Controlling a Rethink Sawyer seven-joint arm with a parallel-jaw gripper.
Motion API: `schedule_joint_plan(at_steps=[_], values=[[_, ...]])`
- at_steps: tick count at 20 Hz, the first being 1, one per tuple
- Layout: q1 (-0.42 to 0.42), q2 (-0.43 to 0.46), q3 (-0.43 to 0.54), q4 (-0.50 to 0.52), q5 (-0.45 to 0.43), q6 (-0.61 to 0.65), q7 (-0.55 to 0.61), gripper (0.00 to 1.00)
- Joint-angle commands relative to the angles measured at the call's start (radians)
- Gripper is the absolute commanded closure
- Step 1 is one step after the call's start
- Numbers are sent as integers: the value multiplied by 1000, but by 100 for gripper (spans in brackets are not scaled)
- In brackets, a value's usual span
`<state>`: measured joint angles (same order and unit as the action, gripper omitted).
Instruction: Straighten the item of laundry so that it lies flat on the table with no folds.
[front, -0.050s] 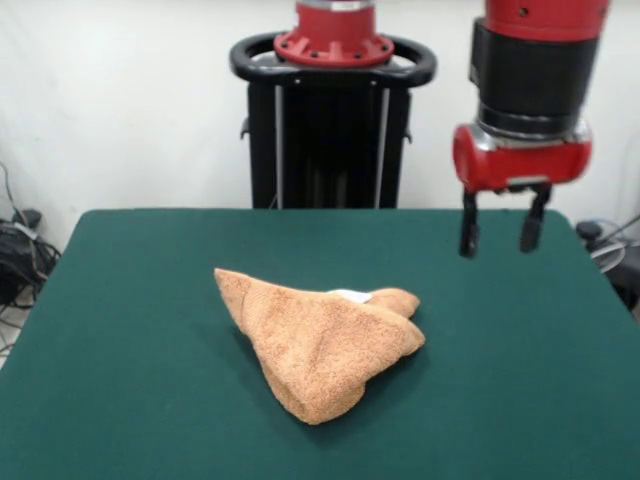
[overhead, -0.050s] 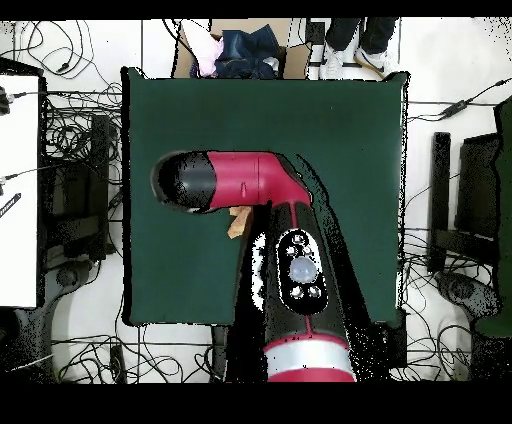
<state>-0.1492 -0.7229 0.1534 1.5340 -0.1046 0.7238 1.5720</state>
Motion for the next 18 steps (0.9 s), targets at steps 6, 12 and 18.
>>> schedule_joint_plan(at_steps=[6, 12, 18], values=[[-25, 159, 118, -273, -77, 203, -160, 0], [-109, 136, 152, -258, -95, 265, -250, 0], [-196, 113, 195, -199, -125, 252, -292, 0]])
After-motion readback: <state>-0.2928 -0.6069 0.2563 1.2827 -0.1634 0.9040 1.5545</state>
